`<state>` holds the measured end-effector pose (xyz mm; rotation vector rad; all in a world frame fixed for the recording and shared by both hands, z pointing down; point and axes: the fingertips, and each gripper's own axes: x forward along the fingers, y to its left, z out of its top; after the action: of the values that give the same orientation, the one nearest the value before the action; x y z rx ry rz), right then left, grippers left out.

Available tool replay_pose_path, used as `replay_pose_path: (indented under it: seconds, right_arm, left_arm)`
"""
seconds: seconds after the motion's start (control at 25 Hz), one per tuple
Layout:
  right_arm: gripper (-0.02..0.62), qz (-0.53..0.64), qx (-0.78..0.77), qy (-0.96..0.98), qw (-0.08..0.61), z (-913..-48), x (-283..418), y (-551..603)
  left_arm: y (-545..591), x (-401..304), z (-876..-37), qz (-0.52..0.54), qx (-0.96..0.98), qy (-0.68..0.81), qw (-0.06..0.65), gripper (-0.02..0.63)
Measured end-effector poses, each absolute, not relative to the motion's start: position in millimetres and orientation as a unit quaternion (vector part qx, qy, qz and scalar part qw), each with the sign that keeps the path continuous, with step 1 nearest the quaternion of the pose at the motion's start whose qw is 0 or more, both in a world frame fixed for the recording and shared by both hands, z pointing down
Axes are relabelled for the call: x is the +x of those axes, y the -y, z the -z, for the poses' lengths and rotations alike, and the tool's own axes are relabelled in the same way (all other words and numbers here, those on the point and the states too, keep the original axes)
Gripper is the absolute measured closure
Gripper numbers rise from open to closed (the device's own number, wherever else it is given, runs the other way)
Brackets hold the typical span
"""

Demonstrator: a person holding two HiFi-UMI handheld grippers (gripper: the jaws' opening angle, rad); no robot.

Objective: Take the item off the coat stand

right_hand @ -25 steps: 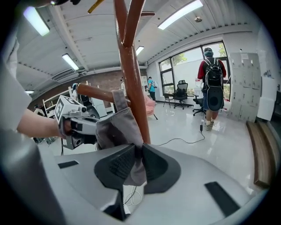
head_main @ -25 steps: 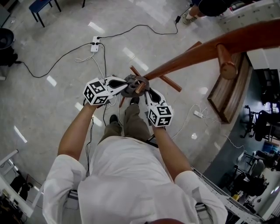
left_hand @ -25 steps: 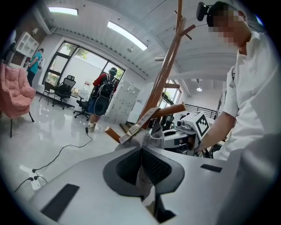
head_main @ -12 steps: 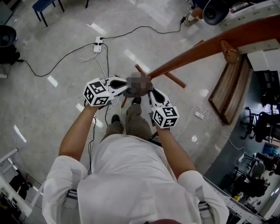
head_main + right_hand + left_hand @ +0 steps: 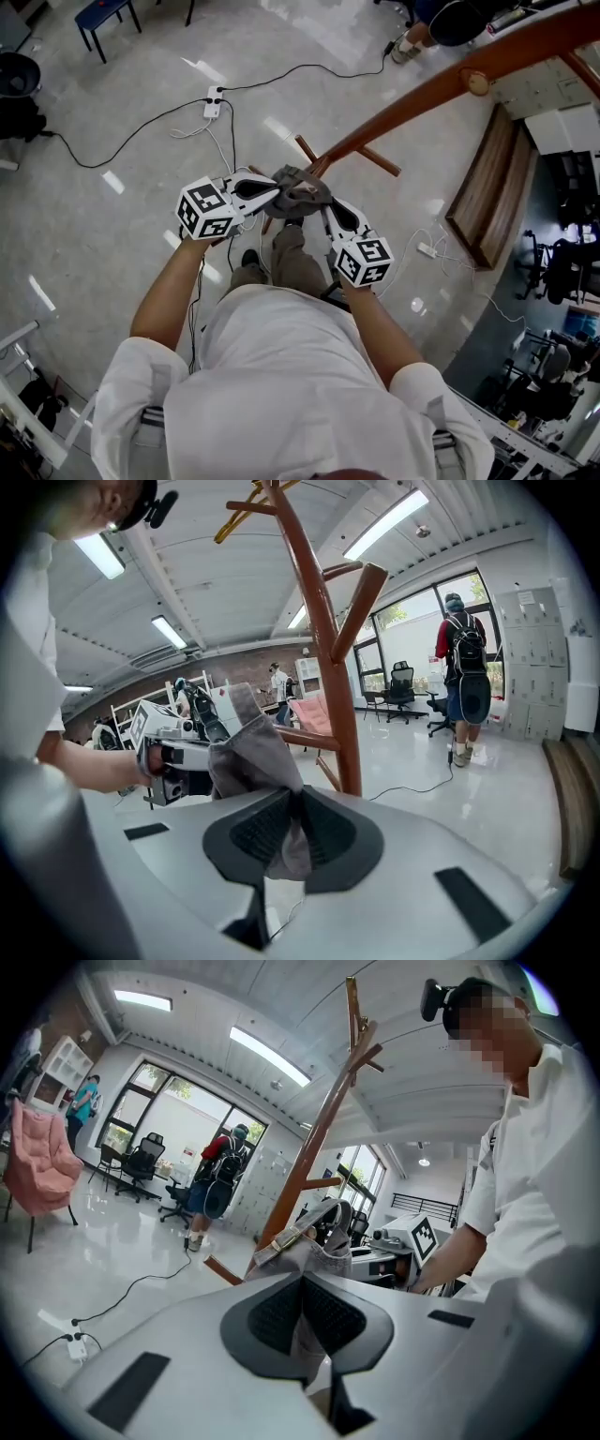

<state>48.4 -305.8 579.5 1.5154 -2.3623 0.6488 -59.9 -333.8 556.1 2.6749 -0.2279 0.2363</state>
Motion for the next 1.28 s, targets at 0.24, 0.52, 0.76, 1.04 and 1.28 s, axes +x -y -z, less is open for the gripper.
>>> replay_pose_path:
  seconds: [0.24, 0.52, 0.76, 1.04, 1.28]
  right_arm:
    - [0.551, -0.209, 0.504, 0.829, 0.123, -554, 40, 284]
    - [0.551, -0.191, 0.484, 0.847, 0.111, -540, 33, 269]
    - [0.551, -0.199, 0.457, 0.860, 0.109, -547, 27, 256]
    - [0.551, -0.188, 0.432, 0.876, 0.100, -543, 36, 232]
    - [0.551, -0.168, 0.417, 0.889, 0.088, -528, 85, 189]
  left_arm:
    - [307, -70, -530, -0.076, 0.970, 0.093, 0.211, 0.589]
    - [286, -79, -513, -0.043, 0.971, 0.131, 0.197, 0.589]
    - [266, -89, -517, -0.041, 0.963, 0.171, 0.205, 0.589]
    - [235, -82, -510, -0.038, 0.952, 0.217, 0.211, 0.589]
    - [186, -30, -497, -0.036, 0.950, 0.236, 0.202, 0.589]
